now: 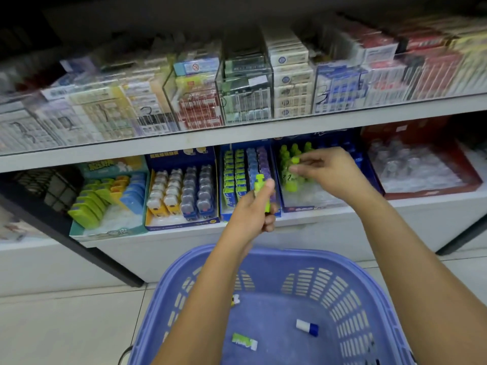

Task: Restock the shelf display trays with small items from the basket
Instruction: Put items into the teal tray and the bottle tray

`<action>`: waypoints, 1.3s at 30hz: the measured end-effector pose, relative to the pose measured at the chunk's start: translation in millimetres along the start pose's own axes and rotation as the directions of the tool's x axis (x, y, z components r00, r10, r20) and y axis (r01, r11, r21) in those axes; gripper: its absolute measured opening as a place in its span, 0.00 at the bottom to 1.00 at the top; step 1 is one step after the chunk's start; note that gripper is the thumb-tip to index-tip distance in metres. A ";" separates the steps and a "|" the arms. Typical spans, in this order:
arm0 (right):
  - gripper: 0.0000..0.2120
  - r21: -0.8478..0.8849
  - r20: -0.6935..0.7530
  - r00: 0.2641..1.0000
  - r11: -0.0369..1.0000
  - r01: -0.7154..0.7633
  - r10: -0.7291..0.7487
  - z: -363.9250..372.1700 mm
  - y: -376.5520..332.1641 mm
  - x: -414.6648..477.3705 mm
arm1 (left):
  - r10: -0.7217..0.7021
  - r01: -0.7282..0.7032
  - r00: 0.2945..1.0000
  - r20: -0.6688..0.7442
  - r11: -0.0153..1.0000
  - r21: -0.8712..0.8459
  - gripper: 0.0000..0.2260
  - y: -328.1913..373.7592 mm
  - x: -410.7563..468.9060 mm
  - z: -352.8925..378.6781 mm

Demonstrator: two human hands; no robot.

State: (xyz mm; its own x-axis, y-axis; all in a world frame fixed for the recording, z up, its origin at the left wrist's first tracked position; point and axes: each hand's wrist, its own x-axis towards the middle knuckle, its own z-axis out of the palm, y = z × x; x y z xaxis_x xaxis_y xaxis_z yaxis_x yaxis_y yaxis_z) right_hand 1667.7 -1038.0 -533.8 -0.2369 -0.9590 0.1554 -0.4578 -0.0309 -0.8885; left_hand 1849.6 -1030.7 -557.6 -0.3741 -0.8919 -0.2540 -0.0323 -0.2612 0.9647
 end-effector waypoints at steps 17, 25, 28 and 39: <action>0.17 -0.370 -0.031 0.999 0.929 -0.018 0.007 17.5 12.5 8.4 | -0.036 0.122 0.985 0.167 0.833 -0.539 0.16 -12.6 -10.8 -0.3; 0.04 0.220 0.310 0.951 0.974 -0.051 -0.020 -20.7 -9.4 -23.6 | 0.020 0.091 0.977 0.212 0.861 -0.501 0.12 5.3 3.8 36.5; 0.11 0.193 0.091 0.995 0.980 -0.053 0.036 -19.8 3.8 -14.3 | 0.086 -0.085 0.996 0.017 0.995 -0.054 0.11 6.0 10.5 44.4; 0.17 -0.498 -0.018 0.987 0.858 0.129 -0.159 12.2 55.2 4.6 | 0.317 -0.428 0.878 0.358 0.190 0.884 0.26 -42.7 9.4 41.4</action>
State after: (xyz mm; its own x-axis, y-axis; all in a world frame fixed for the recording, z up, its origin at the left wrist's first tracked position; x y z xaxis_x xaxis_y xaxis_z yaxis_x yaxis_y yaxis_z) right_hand 1651.8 -1047.5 -587.4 -0.1764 -0.9366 0.3028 -0.8498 -0.0104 -0.5271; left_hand 1809.0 -1012.6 -598.3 -0.6702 -0.7343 0.1076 -0.6648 0.6585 0.3527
